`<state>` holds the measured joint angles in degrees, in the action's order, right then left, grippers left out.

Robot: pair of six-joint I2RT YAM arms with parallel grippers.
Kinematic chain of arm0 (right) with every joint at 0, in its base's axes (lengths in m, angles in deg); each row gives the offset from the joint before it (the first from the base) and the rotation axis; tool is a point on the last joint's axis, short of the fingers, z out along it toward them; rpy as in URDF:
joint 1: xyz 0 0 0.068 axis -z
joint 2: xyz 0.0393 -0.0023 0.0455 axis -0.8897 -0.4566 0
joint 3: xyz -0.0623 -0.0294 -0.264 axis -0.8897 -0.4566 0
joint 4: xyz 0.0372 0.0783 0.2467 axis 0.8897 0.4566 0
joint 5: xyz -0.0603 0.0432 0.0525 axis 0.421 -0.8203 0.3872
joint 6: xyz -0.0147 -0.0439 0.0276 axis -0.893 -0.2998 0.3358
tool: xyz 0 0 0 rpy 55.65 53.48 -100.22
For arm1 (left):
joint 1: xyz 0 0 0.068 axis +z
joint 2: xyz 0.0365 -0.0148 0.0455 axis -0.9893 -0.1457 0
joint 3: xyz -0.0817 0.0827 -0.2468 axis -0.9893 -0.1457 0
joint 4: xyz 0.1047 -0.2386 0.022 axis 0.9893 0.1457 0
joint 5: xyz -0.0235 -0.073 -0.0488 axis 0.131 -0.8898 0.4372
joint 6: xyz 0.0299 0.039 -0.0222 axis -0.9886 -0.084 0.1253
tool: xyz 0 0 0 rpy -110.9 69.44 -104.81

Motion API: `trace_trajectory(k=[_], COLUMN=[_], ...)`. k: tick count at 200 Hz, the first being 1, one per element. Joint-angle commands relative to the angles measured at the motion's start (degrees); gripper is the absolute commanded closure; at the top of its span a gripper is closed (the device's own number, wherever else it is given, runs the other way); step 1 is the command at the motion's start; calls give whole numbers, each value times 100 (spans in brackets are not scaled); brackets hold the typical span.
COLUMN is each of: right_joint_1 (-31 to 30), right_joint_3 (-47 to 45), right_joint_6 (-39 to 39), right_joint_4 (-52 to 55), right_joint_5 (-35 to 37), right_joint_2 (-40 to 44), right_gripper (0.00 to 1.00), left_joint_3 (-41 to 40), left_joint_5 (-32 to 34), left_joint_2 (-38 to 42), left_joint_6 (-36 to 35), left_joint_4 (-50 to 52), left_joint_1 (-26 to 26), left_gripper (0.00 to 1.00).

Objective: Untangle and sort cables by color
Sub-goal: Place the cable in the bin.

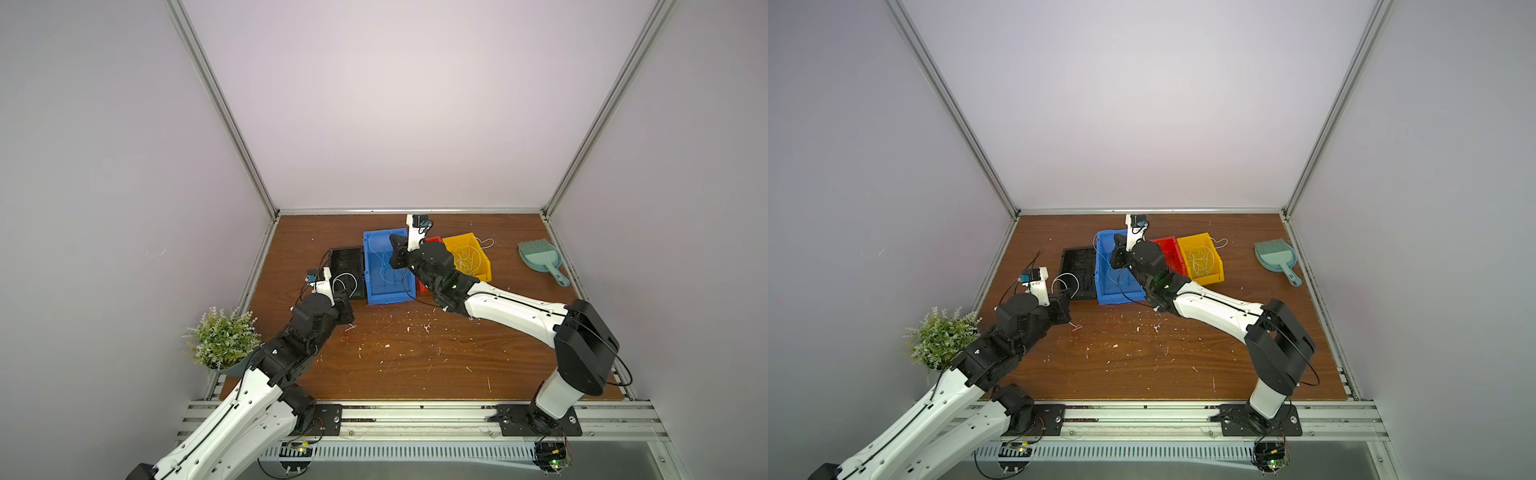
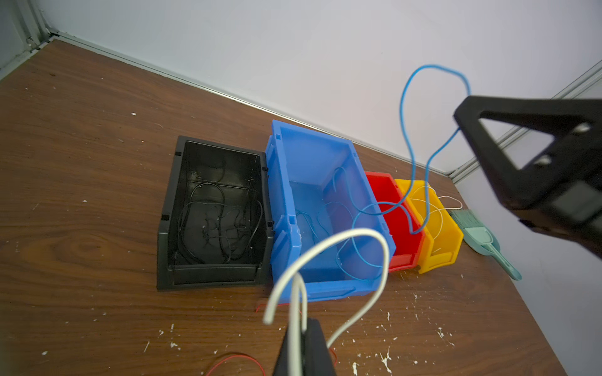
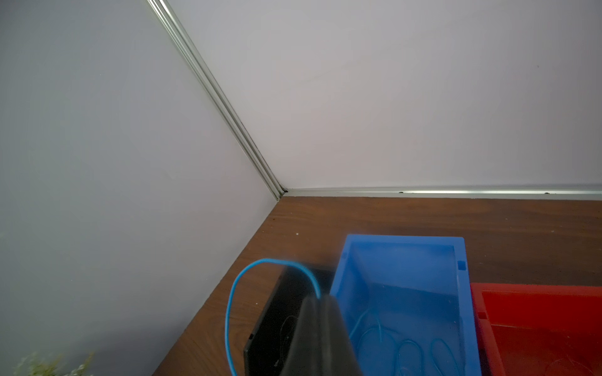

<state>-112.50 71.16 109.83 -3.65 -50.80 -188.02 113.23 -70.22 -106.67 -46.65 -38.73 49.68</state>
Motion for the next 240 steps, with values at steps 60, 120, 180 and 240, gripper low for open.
trace_trajectory(k=[60, 120, 180, 240], right_joint_1=[300, 335, 359, 454], right_joint_3=[983, 1237, 1356, 566], right_joint_6=[789, 770, 363, -656], right_joint_4=[1073, 1779, 2106, 2452], right_joint_5=[341, 360, 207, -1004], right_joint_2=[-1117, -1131, -493, 850], right_gripper=[100, 72, 55, 43], left_joint_3=[875, 792, 868, 594], left_joint_5=[-355, -659, -1110, -2416], left_joint_2=[-109, -229, -353, -439], left_joint_6=[-267, -181, -197, -297], left_joint_4=[591, 376, 216, -552], left_joint_1=[92, 90, 94, 97], left_gripper=[99, 99, 99, 99])
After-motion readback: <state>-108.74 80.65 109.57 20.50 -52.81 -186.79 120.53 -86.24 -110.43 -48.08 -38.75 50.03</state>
